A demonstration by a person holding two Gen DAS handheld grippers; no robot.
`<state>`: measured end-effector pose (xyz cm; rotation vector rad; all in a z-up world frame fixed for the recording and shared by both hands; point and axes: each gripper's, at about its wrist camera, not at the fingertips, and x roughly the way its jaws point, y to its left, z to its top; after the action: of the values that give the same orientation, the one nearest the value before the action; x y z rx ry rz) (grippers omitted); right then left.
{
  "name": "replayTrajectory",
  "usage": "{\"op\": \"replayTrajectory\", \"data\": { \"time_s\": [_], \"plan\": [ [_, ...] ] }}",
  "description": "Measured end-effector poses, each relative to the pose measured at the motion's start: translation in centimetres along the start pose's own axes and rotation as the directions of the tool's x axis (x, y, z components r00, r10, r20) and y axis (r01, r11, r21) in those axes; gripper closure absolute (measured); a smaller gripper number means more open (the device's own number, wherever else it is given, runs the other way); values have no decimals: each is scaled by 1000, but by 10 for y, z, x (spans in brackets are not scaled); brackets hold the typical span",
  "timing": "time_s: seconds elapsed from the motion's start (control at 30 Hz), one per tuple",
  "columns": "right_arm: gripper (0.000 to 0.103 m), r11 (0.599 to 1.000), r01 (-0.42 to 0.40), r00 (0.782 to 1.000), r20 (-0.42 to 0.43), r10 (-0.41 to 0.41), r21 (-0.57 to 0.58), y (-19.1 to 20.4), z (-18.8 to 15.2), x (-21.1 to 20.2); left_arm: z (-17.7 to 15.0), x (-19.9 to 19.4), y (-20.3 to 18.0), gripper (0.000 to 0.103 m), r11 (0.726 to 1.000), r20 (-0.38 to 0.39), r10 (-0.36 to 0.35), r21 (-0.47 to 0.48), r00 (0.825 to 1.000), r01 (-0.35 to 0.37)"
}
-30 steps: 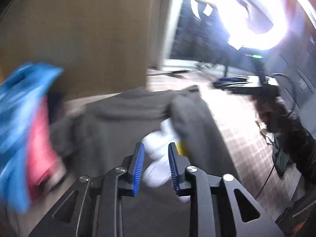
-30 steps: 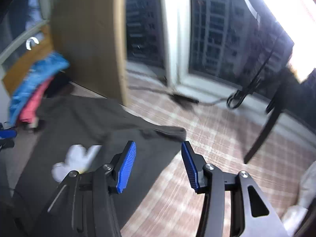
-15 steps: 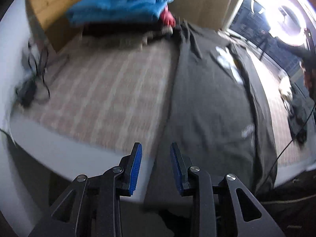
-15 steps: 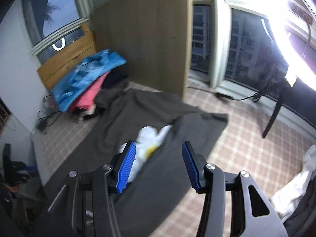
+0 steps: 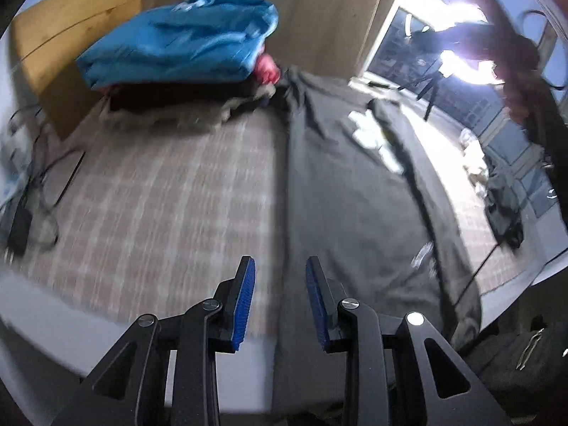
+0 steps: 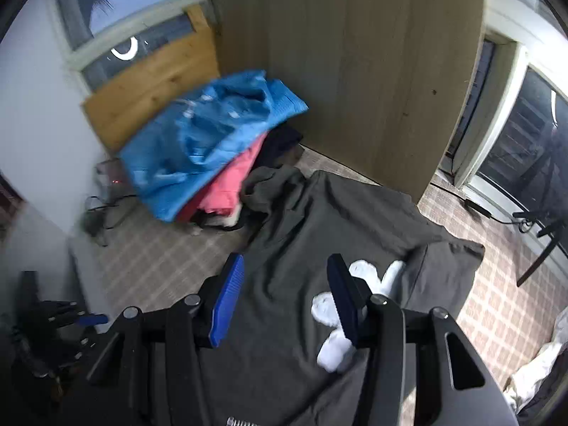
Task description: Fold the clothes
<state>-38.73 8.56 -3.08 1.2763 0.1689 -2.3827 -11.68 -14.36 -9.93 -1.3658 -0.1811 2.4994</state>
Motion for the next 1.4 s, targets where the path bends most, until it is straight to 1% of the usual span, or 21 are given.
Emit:
{"op": "replayTrajectory", "data": {
  "time_s": [0.07, 0.1, 0.17, 0.23, 0.3, 0.37, 0.47, 0.6, 0.7, 0.8, 0.9, 1.03, 1.1, 1.13, 1.17, 1.2, 1.23, 1.27, 1.3, 1.37, 1.4],
  "plan": [
    [55, 1000, -2, 1000, -18, 2, -25, -1, 13, 27, 30, 13, -12, 74, 1000, 24, 0, 23, 1000, 0],
    [55, 999, -3, 1000, -30, 2, -36, -5, 20, 42, 45, 20, -18, 71, 999, 36, 0, 35, 999, -1],
    [55, 999, -13, 998, -55, 11, -43, -14, 30, 69, 77, 41, -30, 69, 1000, 66, 14, 18, 998, -15],
    [55, 998, -40, 996, -85, 36, -38, -27, 38, 97, 110, 68, -40, 69, 1000, 72, 8, -13, 997, -7],
    [55, 997, -58, 994, -99, 54, -44, -36, 42, 118, 141, 98, -46, 69, 999, 72, 23, -29, 997, -21],
    [55, 996, -85, 991, -105, 80, -43, -44, 44, 137, 161, 124, -50, 69, 996, 75, 86, -22, 993, -85],
    [55, 987, -156, 983, -103, 151, -36, -55, 47, 161, 172, 152, -37, 69, 988, 70, 143, -72, 987, -138],
    [55, 973, -220, 975, -62, 215, -77, -67, 60, 182, 186, 189, -18, 69, 968, 58, 215, -141, 975, -206],
    [55, 965, -237, 971, -55, 232, -115, -72, 76, 199, 192, 197, -13, 68, 957, 73, 233, -193, 970, -215],
    [55, 950, -257, 966, -75, 248, -178, -70, 95, 222, 196, 204, -12, 67, 949, 68, 250, -212, 966, -231],
    [55, 914, -316, 948, -114, 296, -254, -60, 105, 240, 197, 207, -15, 67, 942, 66, 272, -220, 960, -252],
    [55, 850, -400, 916, -174, 361, -344, -43, 110, 260, 196, 208, -24, 67, 938, 63, 310, -186, 949, -294],
    [55, 829, -435, 900, -204, 385, -352, -37, 108, 268, 196, 208, -25, 67, 938, 61, 313, -178, 948, -298],
    [55, 823, -451, 891, -224, 394, -346, -34, 107, 273, 196, 208, -24, 67, 940, 63, 303, -185, 951, -287],
    [57, 816, -470, 881, -241, 407, -337, -32, 107, 277, 196, 208, -23, 68, 941, 65, 297, -190, 953, -281],
    [65, 815, -472, 880, -238, 412, -335, -31, 106, 278, 196, 208, -21, 70, 942, 67, 292, -194, 954, -275],
    [94, 814, -475, 879, -235, 416, -333, -30, 106, 279, 196, 209, -20, 71, 942, 71, 289, -198, 955, -271],
    [98, 815, -476, 878, -230, 419, -332, -29, 106, 279, 195, 209, -20, 72, 943, 73, 288, -198, 955, -269],
    [98, 821, -466, 884, -210, 418, -330, -29, 107, 276, 195, 209, -20, 75, 943, 76, 286, -197, 955, -267],
    [98, 818, -473, 881, -152, 449, -327, -31, 112, 257, 193, 206, -19, 81, 946, 93, 276, -204, 957, -253],
    [98, 815, -467, 883, -131, 451, -343, -30, 115, 245, 193, 205, -19, 82, 947, 95, 271, -207, 958, -247]
  ]
}}
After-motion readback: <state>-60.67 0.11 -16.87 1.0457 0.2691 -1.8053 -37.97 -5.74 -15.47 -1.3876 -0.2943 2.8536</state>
